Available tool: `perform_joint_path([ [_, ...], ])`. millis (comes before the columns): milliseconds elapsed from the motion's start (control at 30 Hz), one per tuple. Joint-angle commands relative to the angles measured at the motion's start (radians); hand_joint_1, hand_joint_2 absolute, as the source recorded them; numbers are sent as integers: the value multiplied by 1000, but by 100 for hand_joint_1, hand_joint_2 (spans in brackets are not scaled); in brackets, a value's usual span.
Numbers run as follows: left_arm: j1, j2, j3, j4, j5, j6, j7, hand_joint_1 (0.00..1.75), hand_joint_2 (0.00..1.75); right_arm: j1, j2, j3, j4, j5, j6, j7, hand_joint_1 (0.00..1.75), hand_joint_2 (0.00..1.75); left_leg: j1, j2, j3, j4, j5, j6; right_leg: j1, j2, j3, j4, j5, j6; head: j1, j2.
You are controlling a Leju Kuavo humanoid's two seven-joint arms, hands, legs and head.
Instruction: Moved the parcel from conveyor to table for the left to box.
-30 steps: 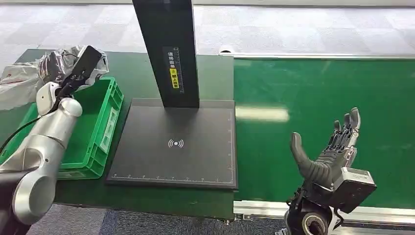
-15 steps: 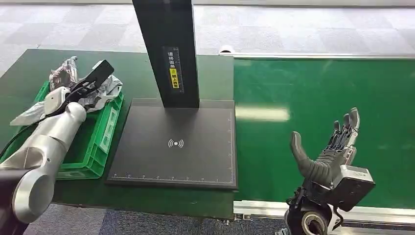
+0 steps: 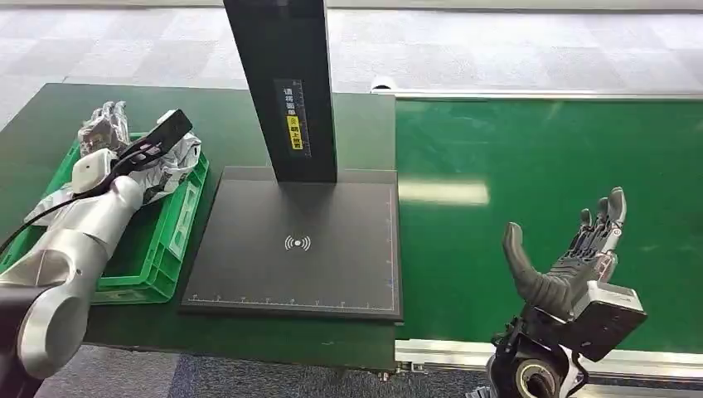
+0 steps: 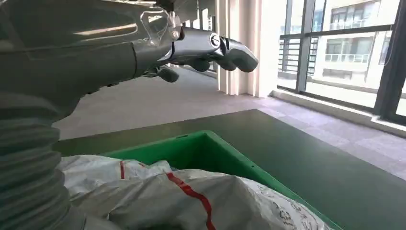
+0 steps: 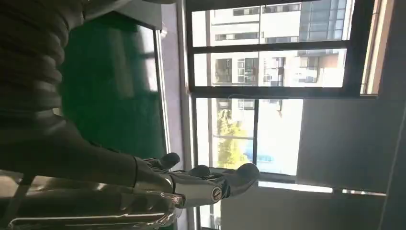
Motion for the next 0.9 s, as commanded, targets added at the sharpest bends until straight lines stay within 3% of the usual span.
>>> perform_joint_path([
  [33, 8, -54, 248, -24, 325, -3, -236, 0, 175, 2, -19, -35, 15, 2, -8, -1, 0, 175, 0, 0, 1, -1, 0, 1, 1, -2, 1, -1, 0, 0, 0, 0],
  [67, 9, -57, 248, -26, 326, -2, -236, 0, 175, 4, -19, -35, 15, 3, -8, -1, 0, 175, 0, -1, 0, -1, 1, 1, 1, -3, 1, -1, 0, 0, 0, 0],
  [100, 31, -96, 380, -90, 503, -37, -358, 0, 175, 10, -16, -39, 15, 4, -7, -2, 0, 175, 0, -1, 0, 0, 0, 0, 0, -2, 0, -1, 0, 0, 0, 0],
  [167, 137, -146, 448, -298, 759, -187, -520, 0, 175, 20, -8, -51, 26, 12, 4, -5, 0, 175, 0, -2, 0, 0, 0, 1, 1, -3, 1, -1, 0, 0, 0, 0],
  [233, 354, -172, 358, -674, 1087, -334, -515, 0, 175, 35, 0, -64, 30, 25, 26, -5, 0, 175, 0, -1, 1, -1, 1, 1, 0, -3, 2, -2, 0, 0, 0, 0],
  [267, 445, -156, 297, -803, 1204, -349, -489, 0, 0, 42, 5, -70, 31, 29, 33, -2, 0, 175, 0, -2, 2, -3, 1, 1, 0, -3, 3, -4, 0, 0, 0, 0],
  [300, 534, -146, 249, -919, 1281, -347, -501, 0, 0, 53, 13, -79, 30, 31, 35, 0, 0, 175, 0, -2, 3, -3, 1, 1, 0, -4, 3, -4, 1, 1, 0, 0],
  [333, 640, -139, 184, -1043, 1239, -262, -542, 0, 175, 75, 21, -93, 20, 32, 35, 1, 0, 175, -2, 3, 6, -5, 0, 1, -1, 1, 4, -5, 1, 1, 0, 0],
  [400, 733, -137, 106, -1138, 1143, -145, -566, 0, 175, 105, 27, -105, 1, 41, 36, -2, 0, 175, -3, 7, 8, -7, -1, 2, -2, 5, 6, -6, 1, 0, -1, 0],
  [567, 802, -145, 70, -1196, 1104, -89, -598, 0, 175, 120, 22, -103, -4, 56, 54, 11, 0, 175, -1, 5, 1, -1, -4, 1, -1, 5, -1, -2, -1, 0, 0, 0],
  [600, 925, -186, 50, -1291, 1096, -82, -605, 0, 175, 130, 19, -100, 6, 69, 67, 18, 0, 175, -1, 3, 2, -1, -4, 1, 0, 2, 1, -3, -2, 1, 0, 0],
  [633, 1027, -211, 22, -1312, 1120, -140, -495, 0, 175, 145, 13, -91, 51, 81, 104, 154, 0, 175, -1, 3, 1, -2, -4, 1, -1, 2, 0, -3, -2, 1, 0, 0],
  [700, 1094, -229, -1, -1296, 1110, -116, -559, 0, 175, 168, 21, -97, 83, 80, 105, 115, 0, 175, -3, 7, 9, -7, -4, 2, -2, 7, 6, -8, -1, 2, 0, 0],
  [733, 1183, -265, -36, -1258, 1184, -160, -602, 0, 175, 180, 25, -91, 144, 58, 119, 74, 0, 175, -2, 6, 4, -4, -5, 2, -2, 6, 2, -4, -2, 2, 0, 0],
  [800, 1243, -330, -139, -1141, 1181, -129, -642, 0, 175, 172, 34, -78, 193, 48, 132, 59, 0, 175, -4, 8, 14, -9, -6, 3, -4, 7, 11, -9, -2, 2, 0, 0],
  [833, 1238, -309, -211, -1074, 1253, -122, -650, 0, 175, 162, 32, -62, 197, 46, 147, 66, 0, 175, -3, 6, 7, -5, -6, 2, -3, 5, 5, -6, -3, 2, 0, 0],
  [900, 1229, -294, -247, -1046, 1279, -98, -666, 0, 175, 158, 29, -53, 193, 51, 153, 80, 0, 175, -4, 6, 8, -5, -7, 3, -4, 5, 7, -6, -4, 3, 0, 0],
])
